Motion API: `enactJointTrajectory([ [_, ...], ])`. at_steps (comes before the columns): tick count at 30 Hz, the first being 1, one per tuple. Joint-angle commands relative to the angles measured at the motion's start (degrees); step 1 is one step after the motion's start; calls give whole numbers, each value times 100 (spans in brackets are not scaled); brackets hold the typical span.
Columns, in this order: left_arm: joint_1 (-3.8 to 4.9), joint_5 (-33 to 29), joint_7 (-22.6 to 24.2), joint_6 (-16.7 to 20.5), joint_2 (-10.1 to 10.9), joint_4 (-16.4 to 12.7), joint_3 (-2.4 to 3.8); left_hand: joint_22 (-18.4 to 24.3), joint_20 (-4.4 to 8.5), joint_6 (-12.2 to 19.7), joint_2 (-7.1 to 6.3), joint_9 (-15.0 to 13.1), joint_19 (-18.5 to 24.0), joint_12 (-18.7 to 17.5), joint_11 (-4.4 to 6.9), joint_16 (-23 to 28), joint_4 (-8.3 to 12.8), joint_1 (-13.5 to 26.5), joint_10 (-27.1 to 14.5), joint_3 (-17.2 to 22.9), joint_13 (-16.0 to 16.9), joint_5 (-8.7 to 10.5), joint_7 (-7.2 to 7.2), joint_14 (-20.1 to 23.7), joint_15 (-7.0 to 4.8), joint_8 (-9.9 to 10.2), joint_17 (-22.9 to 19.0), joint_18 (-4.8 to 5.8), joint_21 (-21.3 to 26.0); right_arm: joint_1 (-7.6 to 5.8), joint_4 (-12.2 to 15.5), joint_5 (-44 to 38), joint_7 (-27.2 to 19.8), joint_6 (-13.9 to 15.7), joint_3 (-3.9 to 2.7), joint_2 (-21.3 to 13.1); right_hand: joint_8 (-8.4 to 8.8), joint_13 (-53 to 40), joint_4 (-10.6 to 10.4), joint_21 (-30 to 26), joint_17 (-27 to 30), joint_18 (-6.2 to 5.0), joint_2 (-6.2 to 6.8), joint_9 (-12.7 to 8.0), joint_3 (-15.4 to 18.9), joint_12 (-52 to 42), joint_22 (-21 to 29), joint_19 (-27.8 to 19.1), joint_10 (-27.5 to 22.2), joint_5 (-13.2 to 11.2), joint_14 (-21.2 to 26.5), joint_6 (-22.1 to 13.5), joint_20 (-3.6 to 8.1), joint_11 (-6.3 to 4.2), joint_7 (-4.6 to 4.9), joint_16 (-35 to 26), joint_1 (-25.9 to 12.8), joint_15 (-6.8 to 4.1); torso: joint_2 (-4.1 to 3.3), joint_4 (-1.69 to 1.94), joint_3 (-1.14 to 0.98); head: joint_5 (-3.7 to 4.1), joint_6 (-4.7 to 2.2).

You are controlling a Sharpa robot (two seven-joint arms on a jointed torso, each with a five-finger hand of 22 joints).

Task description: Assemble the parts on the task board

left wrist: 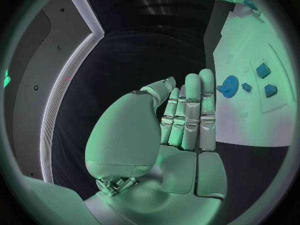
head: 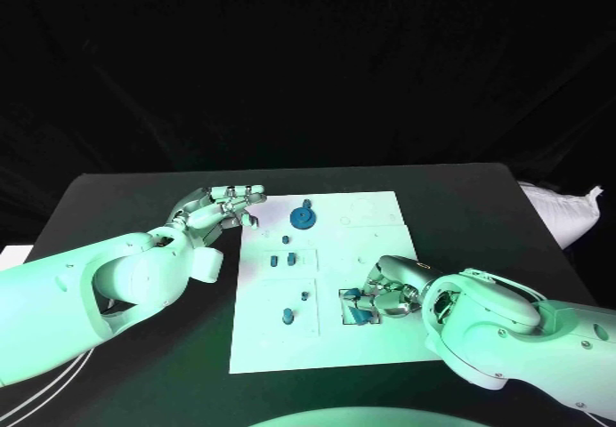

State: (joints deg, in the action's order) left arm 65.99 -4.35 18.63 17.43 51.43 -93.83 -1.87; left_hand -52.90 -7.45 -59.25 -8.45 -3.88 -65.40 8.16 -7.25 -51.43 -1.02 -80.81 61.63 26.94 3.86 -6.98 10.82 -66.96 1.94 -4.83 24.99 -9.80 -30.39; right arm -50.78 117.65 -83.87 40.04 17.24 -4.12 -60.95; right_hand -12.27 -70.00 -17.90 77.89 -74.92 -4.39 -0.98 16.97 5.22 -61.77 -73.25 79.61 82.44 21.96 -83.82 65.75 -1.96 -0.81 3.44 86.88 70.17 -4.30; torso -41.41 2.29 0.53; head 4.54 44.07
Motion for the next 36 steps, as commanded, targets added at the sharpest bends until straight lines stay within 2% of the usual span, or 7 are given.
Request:
enactJointTrajectory([
  [1,0,20,26,-107,-7,-15,5,8,7,33,42,1,47,30,9,-36,-13,11,-33,-34,-8,-19,27,31,-6,-17,-9,-60,27,12,3,-85,276,-227,5,43,45,-11,114,16,-904,38,21,22,-8,30,-6,25,3,-66,-501,48,5,-28,-24,30,-137,-27,4,1,-2,-2,7],
  [3,1,20,26,-107,-8,-15,5,8,7,33,42,1,47,30,9,-36,-13,11,-33,-34,-8,-19,27,31,-6,-17,-9,-60,27,12,-6,-127,293,-205,5,51,54,0,116,3,-891,34,48,41,99,64,8,14,-3,-309,-498,53,4,-28,-25,23,-243,-26,2,-1,-3,-7,6],
  [8,1,20,24,-110,-6,-17,5,8,7,33,42,1,47,30,9,-36,-13,11,-33,-34,-8,-19,27,31,-6,-17,-9,-60,27,12,-28,-294,339,-151,5,54,86,64,121,-39,-840,23,150,117,495,226,51,-17,-37,-1367,-487,45,-2,-17,-17,-5,-582,-21,0,-4,-4,-18,1],
  [12,1,20,21,-116,-4,-17,5,8,7,33,42,1,47,30,9,-36,-13,11,-33,-34,-8,-19,27,31,-6,-17,-9,-60,27,12,-35,-405,356,-141,5,51,108,116,106,-77,-790,14,274,163,683,345,91,-44,-67,-1875,-476,27,-9,-7,-7,-33,-844,-12,4,-4,-1,-15,0],
  [21,1,20,16,-127,-5,-14,5,13,4,40,44,2,51,39,7,-40,-12,22,-48,-47,-7,-19,29,36,-3,-17,-16,-60,33,13,-13,-519,336,-148,5,44,115,126,104,-84,-781,12,349,185,707,376,97,-48,-72,-1896,-474,24,-11,-7,-6,-39,-941,-11,5,-3,-5,-10,-1],
  [27,1,20,16,-129,-2,-12,5,13,4,40,44,2,51,39,7,-40,-12,22,-48,-47,-7,-19,29,36,-3,-17,-16,-60,33,17,56,-606,262,-106,5,15,88,88,129,-66,-815,18,228,243,590,344,67,-26,-40,-1767,-483,85,-5,-26,-30,-24,-741,-24,1,-7,-8,-11,-1],
  [36,0,20,17,-134,1,-8,4,13,4,40,44,2,51,39,7,-40,-12,22,-48,-47,-7,-19,29,36,-3,-17,-16,-60,33,20,129,-814,153,-102,4,-96,95,52,464,-69,-846,21,178,352,418,364,53,-19,-22,-1613,-489,84,16,-43,-39,-12,387,-41,-1,-3,-5,-5,-12],
])
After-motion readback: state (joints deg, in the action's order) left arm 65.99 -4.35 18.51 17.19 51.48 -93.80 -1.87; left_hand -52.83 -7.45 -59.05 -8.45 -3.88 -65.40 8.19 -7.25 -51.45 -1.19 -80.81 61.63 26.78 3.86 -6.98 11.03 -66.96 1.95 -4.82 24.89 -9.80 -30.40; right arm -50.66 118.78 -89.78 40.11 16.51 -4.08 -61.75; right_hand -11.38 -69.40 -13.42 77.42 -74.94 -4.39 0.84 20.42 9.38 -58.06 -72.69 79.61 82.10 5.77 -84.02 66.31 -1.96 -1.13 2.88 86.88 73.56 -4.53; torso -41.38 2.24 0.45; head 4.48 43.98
